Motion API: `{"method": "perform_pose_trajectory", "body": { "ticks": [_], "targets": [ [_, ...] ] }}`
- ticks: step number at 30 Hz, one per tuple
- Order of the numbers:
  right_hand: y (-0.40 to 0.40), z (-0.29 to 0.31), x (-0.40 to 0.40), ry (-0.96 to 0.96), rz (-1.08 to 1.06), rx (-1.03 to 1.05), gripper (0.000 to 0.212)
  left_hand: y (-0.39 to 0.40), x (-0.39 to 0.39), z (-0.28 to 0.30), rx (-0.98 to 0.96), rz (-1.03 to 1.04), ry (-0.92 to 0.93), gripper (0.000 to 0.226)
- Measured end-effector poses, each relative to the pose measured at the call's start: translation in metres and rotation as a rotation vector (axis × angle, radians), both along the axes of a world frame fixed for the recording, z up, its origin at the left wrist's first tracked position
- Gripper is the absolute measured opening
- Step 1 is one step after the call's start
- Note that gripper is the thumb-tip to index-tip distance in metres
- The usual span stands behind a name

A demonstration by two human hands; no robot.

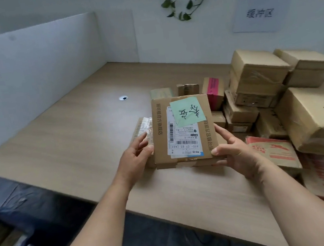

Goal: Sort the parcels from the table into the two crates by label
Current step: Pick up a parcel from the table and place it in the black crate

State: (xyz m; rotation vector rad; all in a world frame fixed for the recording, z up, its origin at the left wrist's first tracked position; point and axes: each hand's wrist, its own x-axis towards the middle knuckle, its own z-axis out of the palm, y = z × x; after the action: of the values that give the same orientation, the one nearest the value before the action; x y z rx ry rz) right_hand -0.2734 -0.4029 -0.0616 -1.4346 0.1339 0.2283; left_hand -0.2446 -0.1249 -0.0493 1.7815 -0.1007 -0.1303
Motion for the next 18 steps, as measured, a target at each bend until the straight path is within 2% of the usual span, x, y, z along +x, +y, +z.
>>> {"method": "perform_pose_trajectory", "body": {
  "ticks": [4, 10, 14, 18],
  "targets": [
    [0.007, 0.002, 0.012, 0.012, 0.103, 0.027, 0.097, 0.015, -0.023, 0.000, 0.162, 0.137, -0.035, 0.046],
    [0.036, -0.002, 0.034, 0.010, 0.270, 0.070, 0.081, 0.045, -0.056, 0.000, 0.357, 0.246, -0.024, 0.056],
    [0.065, -0.010, 0.039, 0.001, 0.391, 0.047, 0.093, 0.067, -0.082, -0.004, 0.408, 0.344, 0.031, 0.060],
    [0.099, -0.012, 0.040, 0.011, 0.495, 0.057, 0.088, 0.087, -0.108, -0.012, 0.422, 0.443, 0.073, 0.061]
  ]
}}
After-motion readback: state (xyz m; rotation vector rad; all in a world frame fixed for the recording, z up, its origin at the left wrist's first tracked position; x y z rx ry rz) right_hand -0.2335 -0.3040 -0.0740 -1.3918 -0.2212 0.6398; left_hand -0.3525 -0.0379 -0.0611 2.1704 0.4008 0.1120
